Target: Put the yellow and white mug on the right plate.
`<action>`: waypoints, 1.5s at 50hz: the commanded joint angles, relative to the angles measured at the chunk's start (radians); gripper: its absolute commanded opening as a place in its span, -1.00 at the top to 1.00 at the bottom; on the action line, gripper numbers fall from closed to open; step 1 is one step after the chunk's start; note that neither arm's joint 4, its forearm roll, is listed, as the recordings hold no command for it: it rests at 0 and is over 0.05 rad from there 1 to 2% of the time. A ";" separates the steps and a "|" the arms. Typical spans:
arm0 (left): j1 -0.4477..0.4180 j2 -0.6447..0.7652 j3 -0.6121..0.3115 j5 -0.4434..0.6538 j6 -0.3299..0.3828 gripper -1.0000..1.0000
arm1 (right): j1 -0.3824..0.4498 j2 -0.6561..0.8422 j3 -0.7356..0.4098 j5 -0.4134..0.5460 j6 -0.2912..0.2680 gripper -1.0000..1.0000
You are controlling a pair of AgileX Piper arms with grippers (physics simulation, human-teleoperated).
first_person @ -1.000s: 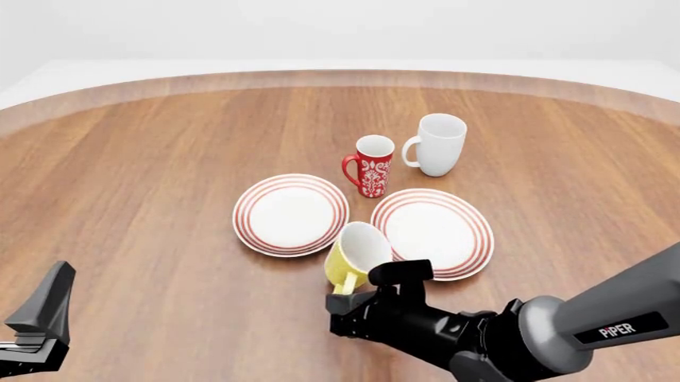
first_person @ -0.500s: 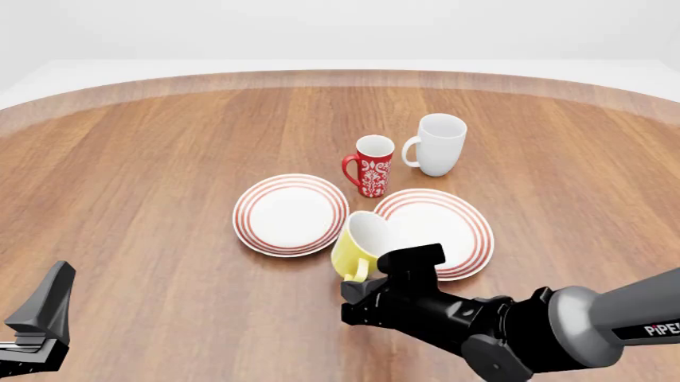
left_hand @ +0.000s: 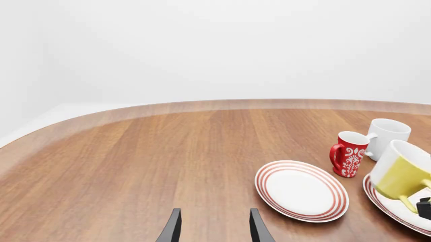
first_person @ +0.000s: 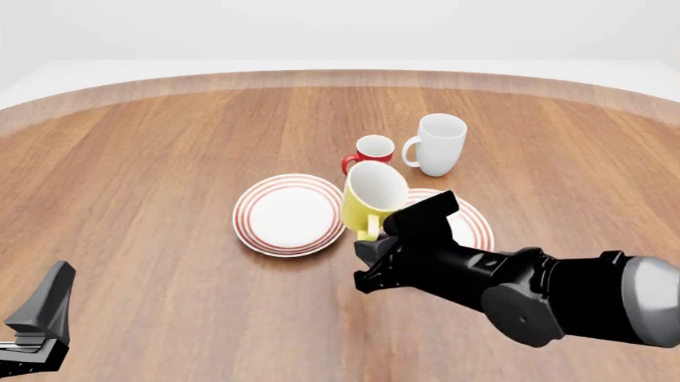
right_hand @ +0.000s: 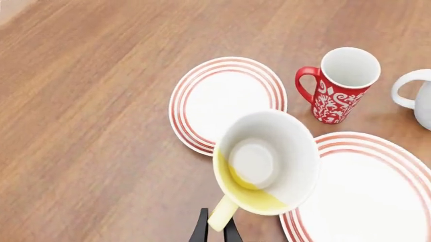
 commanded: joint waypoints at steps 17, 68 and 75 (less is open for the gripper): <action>0.000 0.000 0.000 0.000 0.000 -1.00 | -0.257 -0.031 0.037 0.023 -0.102 1.00; 0.000 0.000 0.000 0.000 0.000 -1.00 | -0.356 0.239 0.028 -0.161 -0.106 1.00; 0.000 0.000 0.000 0.000 0.000 -1.00 | -0.355 0.265 0.012 -0.163 -0.111 1.00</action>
